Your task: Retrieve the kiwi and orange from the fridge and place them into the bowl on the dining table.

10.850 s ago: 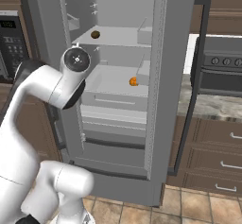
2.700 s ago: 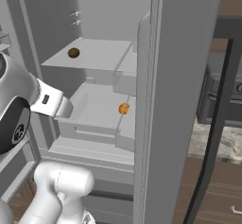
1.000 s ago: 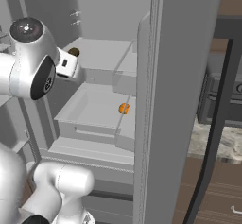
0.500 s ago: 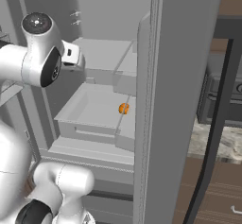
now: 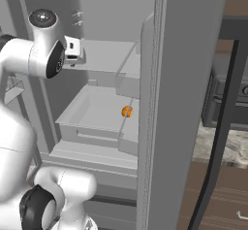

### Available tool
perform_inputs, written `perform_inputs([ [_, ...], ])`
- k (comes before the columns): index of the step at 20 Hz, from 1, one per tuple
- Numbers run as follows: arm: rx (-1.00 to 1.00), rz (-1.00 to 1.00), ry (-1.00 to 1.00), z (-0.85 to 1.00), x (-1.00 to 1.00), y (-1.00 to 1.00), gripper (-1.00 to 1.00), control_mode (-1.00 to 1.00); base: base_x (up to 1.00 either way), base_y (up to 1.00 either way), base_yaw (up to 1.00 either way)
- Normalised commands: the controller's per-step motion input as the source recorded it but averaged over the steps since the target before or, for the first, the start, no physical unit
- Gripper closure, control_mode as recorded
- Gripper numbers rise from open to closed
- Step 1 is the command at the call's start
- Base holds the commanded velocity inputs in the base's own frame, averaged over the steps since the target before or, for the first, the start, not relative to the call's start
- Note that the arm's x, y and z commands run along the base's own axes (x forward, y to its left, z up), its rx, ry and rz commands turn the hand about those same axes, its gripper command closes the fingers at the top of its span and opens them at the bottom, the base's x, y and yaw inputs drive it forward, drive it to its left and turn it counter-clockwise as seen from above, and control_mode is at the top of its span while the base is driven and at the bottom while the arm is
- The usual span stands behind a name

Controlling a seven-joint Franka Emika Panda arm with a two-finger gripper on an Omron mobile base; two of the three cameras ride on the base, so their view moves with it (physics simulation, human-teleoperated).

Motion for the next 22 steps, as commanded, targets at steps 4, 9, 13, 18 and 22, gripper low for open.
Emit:
perform_inputs([
  [4, 0.00, 0.01, 0.00, 0.00, 0.34, 0.07, -1.00, -1.00, 0.00, 0.00, 0.00],
  [9, 0.00, 0.00, 0.00, -0.01, 0.26, 0.07, -1.00, -1.00, 0.00, 0.00, 0.00],
  [13, 0.00, 0.00, 0.00, -0.19, 0.21, 0.11, -1.00, -1.00, 0.00, 0.00, 0.00],
  [18, 0.00, 0.00, 0.00, -0.15, 0.30, 0.06, -1.00, -1.00, 0.00, 0.00, 0.00],
  [22, 0.00, 0.00, 0.00, -0.05, 0.43, 0.01, -1.00, -1.00, 0.00, 0.00, 0.00],
])
